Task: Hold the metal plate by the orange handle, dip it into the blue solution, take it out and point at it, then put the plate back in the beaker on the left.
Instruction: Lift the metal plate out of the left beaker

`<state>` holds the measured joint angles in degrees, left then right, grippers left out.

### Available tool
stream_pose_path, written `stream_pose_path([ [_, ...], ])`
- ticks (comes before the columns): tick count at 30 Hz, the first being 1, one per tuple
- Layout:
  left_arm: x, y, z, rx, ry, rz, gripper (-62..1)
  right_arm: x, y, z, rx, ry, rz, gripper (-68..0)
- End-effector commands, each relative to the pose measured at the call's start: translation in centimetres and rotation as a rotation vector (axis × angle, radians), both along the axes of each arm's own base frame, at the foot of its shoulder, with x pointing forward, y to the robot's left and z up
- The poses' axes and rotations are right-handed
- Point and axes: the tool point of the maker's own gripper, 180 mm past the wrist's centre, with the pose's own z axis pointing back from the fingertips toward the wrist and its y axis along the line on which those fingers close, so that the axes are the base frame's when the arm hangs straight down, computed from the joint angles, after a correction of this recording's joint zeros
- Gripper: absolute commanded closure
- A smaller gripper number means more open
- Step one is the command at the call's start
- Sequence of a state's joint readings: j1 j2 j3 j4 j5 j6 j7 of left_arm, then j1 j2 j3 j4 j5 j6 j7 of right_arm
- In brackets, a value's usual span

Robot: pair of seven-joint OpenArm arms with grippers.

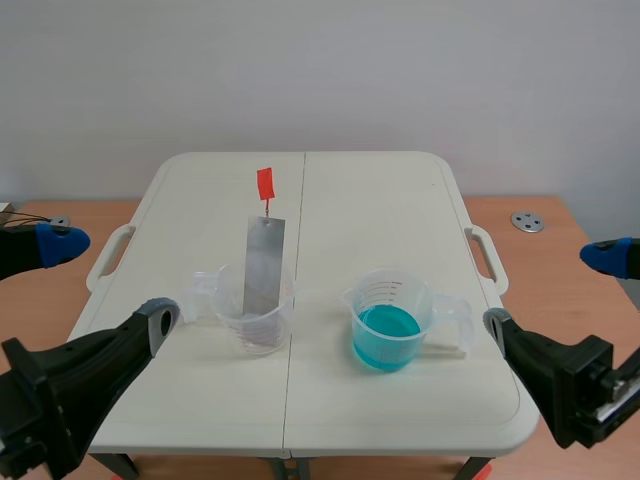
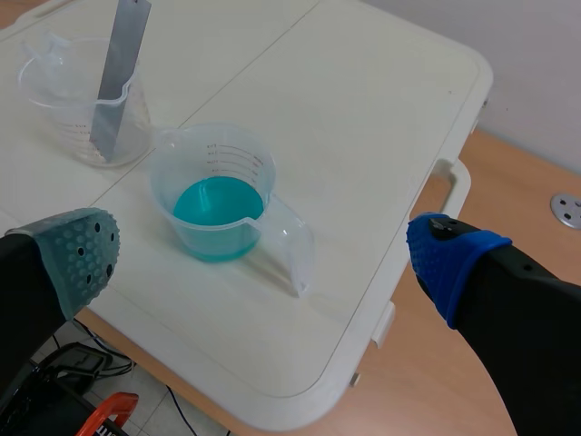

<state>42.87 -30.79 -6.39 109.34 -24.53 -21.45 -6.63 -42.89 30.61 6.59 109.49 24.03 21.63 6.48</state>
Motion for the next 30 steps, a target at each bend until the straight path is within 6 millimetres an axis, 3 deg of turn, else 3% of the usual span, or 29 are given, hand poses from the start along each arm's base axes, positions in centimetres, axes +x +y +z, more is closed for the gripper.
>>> stream_pose_path([
  [1, 0.2, 0.1, 0.5, -0.006, -0.023, 0.005, -62.3, 0.9, 0.6, 1.4, 0.01, -0.039, 0.032, -66.3],
  [17, 0.2, 0.1, 0.5, -0.002, -0.023, 0.005, -62.3, 3.0, 5.5, 2.2, 0.034, -0.053, 0.168, -66.3],
  [18, 0.2, 0.1, 0.5, -0.002, -0.023, 0.005, -57.6, 3.2, 5.9, 2.3, 0.035, -0.054, 0.177, -66.3],
  [19, 0.3, 0.1, 0.5, -0.001, -0.023, 0.007, -47.0, 3.3, 6.2, 2.4, 0.039, -0.054, 0.186, -66.3],
  [22, 0.3, 0.5, -0.3, 0.031, 0.008, 0.025, -7.0, 3.5, 7.2, 2.7, 0.053, -0.06, 0.207, -66.3],
  [23, 0.3, 0.6, -0.5, 0.039, 0.017, 0.026, 0.2, 3.6, 7.4, 2.8, 0.059, -0.063, 0.21, -66.3],
  [25, 0.3, 0.6, -0.6, 0.042, 0.02, 0.025, -3.0, 3.8, 8.0, 3.0, 0.073, -0.069, 0.216, -66.3],
  [30, 0.3, 0.8, -0.8, 0.051, 0.027, 0.033, -3.0, 4.5, 9.3, 3.4, 0.094, -0.071, 0.222, -66.3],
])
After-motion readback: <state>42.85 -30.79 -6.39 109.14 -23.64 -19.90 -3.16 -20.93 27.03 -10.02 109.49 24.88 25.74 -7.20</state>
